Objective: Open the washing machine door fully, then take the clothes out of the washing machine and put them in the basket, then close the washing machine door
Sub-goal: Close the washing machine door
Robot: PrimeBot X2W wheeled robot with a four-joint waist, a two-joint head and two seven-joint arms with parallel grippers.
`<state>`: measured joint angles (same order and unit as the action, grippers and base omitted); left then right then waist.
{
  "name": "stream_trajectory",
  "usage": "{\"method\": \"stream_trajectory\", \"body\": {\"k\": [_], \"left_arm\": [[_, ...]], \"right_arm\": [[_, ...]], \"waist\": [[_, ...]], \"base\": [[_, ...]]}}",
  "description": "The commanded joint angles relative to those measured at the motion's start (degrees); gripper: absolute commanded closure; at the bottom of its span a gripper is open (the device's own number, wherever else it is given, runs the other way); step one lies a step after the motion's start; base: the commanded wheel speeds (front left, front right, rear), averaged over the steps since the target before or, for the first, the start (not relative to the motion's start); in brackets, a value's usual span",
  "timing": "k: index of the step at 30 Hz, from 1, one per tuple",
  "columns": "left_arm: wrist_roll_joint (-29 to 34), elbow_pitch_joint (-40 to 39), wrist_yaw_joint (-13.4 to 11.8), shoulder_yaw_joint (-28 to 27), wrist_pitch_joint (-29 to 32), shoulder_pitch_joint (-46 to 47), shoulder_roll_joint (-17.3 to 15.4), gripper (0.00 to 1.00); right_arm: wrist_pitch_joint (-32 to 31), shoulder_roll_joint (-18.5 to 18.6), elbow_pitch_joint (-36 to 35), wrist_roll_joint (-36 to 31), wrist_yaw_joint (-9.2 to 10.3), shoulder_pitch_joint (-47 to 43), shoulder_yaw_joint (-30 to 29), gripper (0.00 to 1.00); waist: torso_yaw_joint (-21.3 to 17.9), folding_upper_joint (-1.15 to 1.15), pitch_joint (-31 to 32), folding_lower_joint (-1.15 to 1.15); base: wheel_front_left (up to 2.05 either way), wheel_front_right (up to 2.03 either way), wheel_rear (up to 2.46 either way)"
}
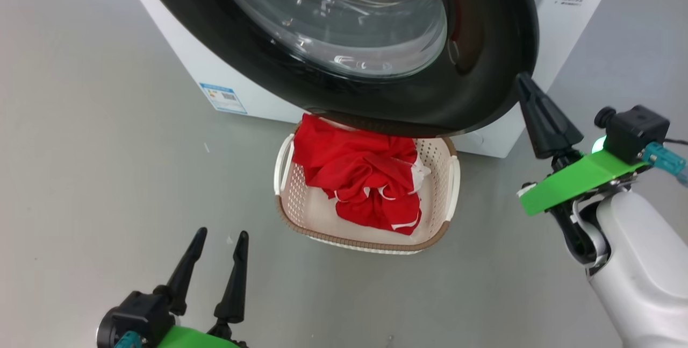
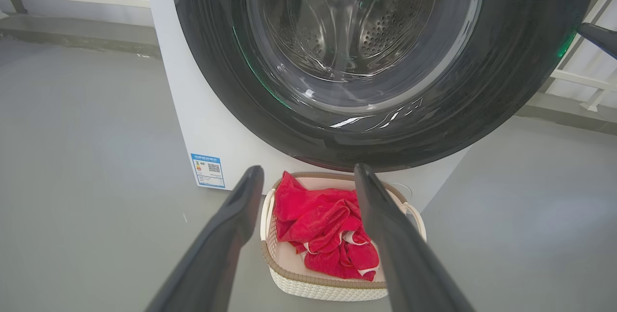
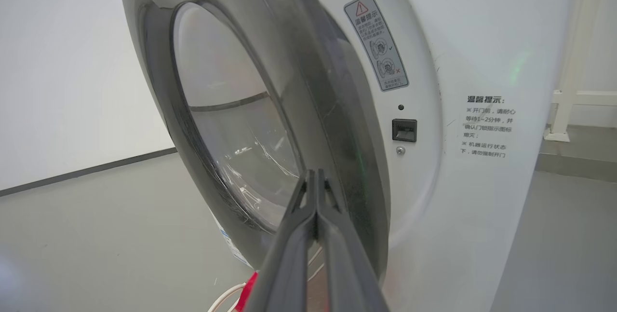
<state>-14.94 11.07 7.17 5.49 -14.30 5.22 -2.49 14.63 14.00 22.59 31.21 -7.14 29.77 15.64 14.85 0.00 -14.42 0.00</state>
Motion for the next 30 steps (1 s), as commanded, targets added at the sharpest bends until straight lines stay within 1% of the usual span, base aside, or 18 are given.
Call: {"method": "stream_trajectory", "body": {"k": [1,23,30], "left_arm": [[-0.4,-1.54,0.32,-1.56,-0.7,1.68,-0.39,0.0],[-2.16,-3.53,0.32,0.7,-0.7,4.68,-0.39,0.0],[-2.66,-4.08,0.32,1.52,-0.7,5.62,-0.39,0.0]], "right_arm": [[0.37,-0.06,-0.96,0.22,-0.35,1.44,0.64,1.0],[0.37,2.57,-0.16,0.35,-0.35,8.46,-3.23,1.0],[0.37,3.34,-0.68,0.2,-0.35,10.97,-5.28,0.97]], "waist": [[0.41,0.0,-0.69,0.0],[3.34,0.0,-7.16,0.0],[4.25,0.0,-9.16,0.0]], "base": [[0.0,0.0,0.0],[0.0,0.0,0.0],[0.0,0.0,0.0]]}}
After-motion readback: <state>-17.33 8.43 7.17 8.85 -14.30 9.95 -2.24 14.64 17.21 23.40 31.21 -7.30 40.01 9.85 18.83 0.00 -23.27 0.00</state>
